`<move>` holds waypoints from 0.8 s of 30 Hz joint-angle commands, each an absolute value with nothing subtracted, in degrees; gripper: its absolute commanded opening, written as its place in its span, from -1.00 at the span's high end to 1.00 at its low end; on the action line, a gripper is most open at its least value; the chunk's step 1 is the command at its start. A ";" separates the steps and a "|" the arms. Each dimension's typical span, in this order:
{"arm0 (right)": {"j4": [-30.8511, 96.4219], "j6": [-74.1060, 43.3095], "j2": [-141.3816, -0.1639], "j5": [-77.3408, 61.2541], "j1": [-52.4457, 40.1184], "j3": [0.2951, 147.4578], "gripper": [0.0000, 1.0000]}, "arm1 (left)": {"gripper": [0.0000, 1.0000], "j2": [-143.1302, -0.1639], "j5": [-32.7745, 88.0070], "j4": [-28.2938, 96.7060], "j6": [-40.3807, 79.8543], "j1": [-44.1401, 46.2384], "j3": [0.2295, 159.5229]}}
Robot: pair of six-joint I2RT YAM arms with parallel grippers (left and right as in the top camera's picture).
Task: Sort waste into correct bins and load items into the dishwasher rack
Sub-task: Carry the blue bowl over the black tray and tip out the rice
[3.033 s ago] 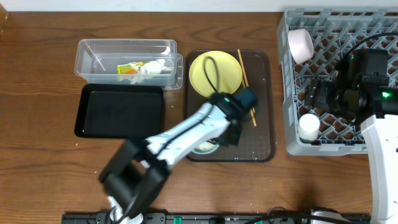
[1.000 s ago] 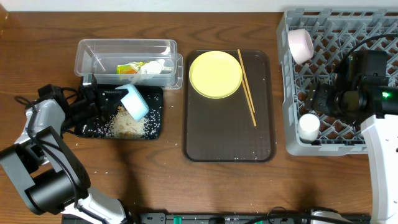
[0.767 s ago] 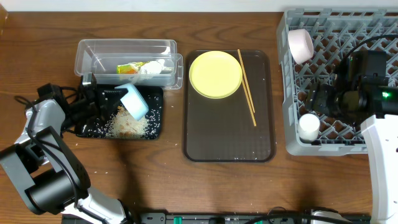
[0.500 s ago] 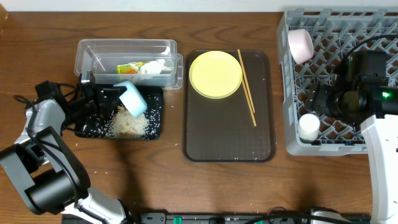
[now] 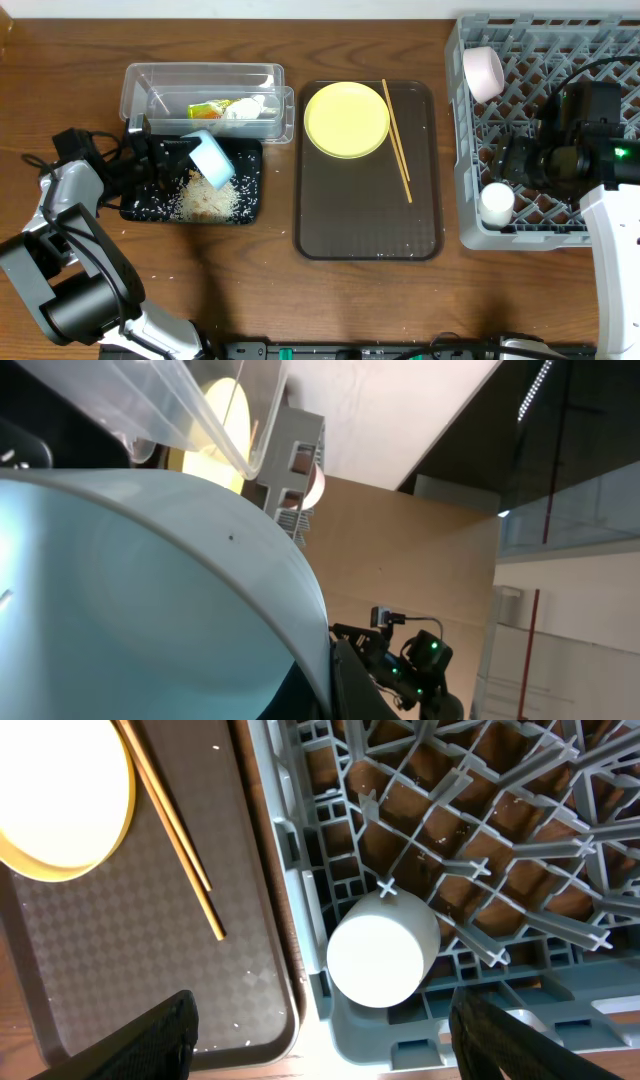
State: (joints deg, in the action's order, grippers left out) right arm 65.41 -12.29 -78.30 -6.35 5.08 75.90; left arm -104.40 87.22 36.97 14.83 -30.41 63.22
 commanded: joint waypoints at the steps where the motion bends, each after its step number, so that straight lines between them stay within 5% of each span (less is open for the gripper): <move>1: 65.56 -11.05 -77.80 -5.78 5.72 76.16 -0.56 | 0.88 -104.64 85.97 36.32 16.05 -31.22 63.22; 13: 65.84 -10.52 -77.80 -5.74 5.72 76.16 -0.57 | 0.88 -104.64 79.90 35.88 20.38 -31.31 63.22; 24: 66.43 -10.39 -77.80 -4.29 5.72 76.16 -0.57 | 0.88 -104.64 86.61 32.86 24.34 -31.27 63.22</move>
